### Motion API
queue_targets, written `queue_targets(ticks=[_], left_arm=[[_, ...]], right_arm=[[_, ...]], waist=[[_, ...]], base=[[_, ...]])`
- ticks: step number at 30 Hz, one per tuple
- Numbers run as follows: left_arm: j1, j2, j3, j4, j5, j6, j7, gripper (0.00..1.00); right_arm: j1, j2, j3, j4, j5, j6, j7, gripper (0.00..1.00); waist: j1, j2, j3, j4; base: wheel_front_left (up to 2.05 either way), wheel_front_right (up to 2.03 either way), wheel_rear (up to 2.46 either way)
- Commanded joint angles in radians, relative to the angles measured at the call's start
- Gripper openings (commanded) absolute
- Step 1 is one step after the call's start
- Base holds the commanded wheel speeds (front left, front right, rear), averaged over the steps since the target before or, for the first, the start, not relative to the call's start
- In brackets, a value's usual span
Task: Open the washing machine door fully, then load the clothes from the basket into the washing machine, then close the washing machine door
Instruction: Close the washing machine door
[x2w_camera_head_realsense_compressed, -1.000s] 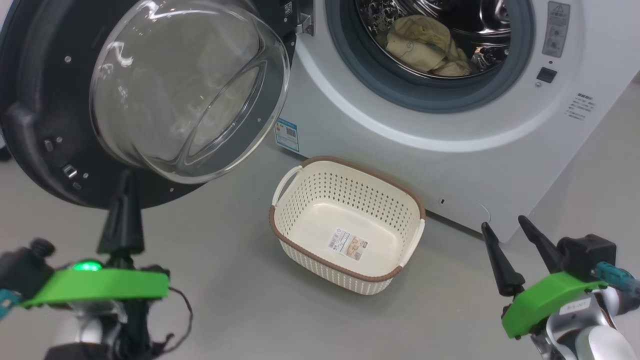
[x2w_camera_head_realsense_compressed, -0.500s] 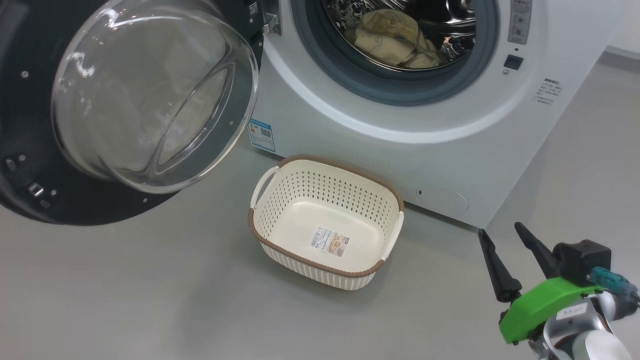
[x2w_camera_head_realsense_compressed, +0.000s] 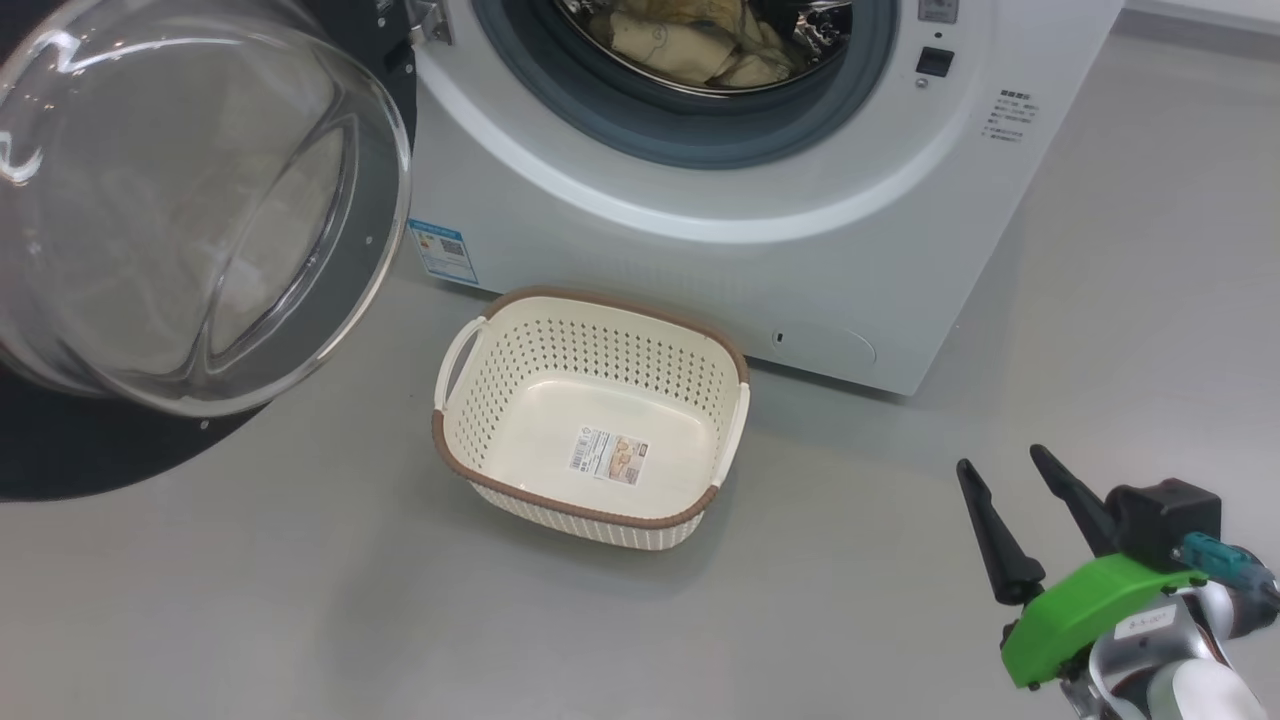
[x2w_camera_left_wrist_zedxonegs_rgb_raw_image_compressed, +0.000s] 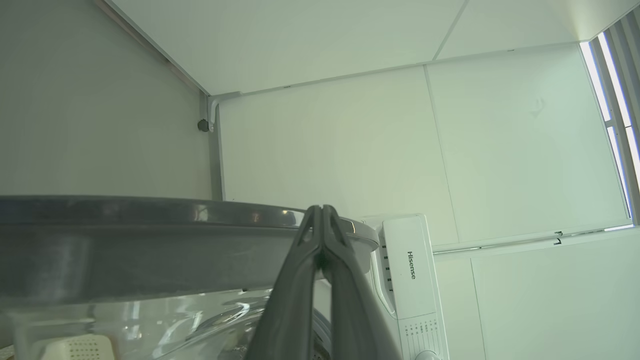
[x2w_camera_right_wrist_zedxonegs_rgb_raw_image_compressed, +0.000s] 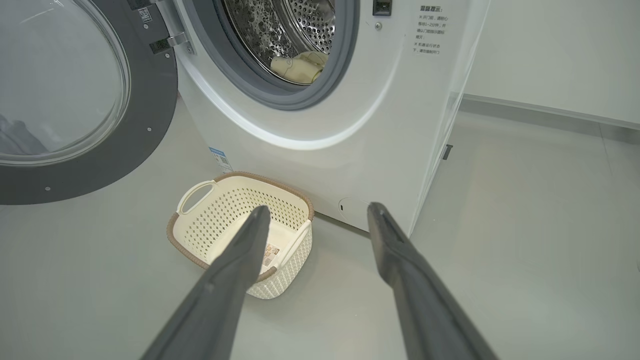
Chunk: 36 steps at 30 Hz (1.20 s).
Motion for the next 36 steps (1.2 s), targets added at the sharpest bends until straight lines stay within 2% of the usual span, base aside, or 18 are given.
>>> queue_targets(ticks=[1, 11, 17, 24, 36], left_arm=[[-0.043, 0.076, 0.038, -0.018, -0.010, -0.003, 0.009, 0.00], [-0.064, 0.111, 0.115, 0.092, -0.012, -0.014, -0.077, 0.00], [-0.060, 0.135, 0.077, 0.135, 0.036, 0.009, -0.081, 0.00], [-0.070, 0.143, 0.007, 0.143, 0.060, 0.028, 0.000, 0.00], [-0.049, 0.150, -0.050, 0.109, 0.059, 0.019, 0.125, 0.00]], right_arm=[[-0.038, -0.026, 0.017, -0.039, 0.005, 0.000, -0.004, 1.00], [-0.041, -0.045, 0.001, -0.065, 0.007, 0.000, 0.012, 1.00], [-0.049, -0.056, 0.004, -0.079, 0.007, 0.000, 0.026, 1.00], [-0.063, -0.069, 0.007, -0.089, 0.018, 0.000, 0.028, 1.00], [-0.068, -0.068, 0.005, -0.082, 0.020, 0.000, 0.028, 1.00]], waist=[[0.0000, 0.0000, 0.018, -0.020], [0.0000, 0.0000, 0.060, -0.051], [0.0000, 0.0000, 0.081, -0.052], [0.0000, 0.0000, 0.103, -0.052], [0.0000, 0.0000, 0.105, -0.056]], base=[[0.00, 0.00, 0.00], [0.00, 0.00, 0.00], [0.00, 0.00, 0.00], [0.00, 0.00, 0.00], [0.00, 0.00, 0.00]])
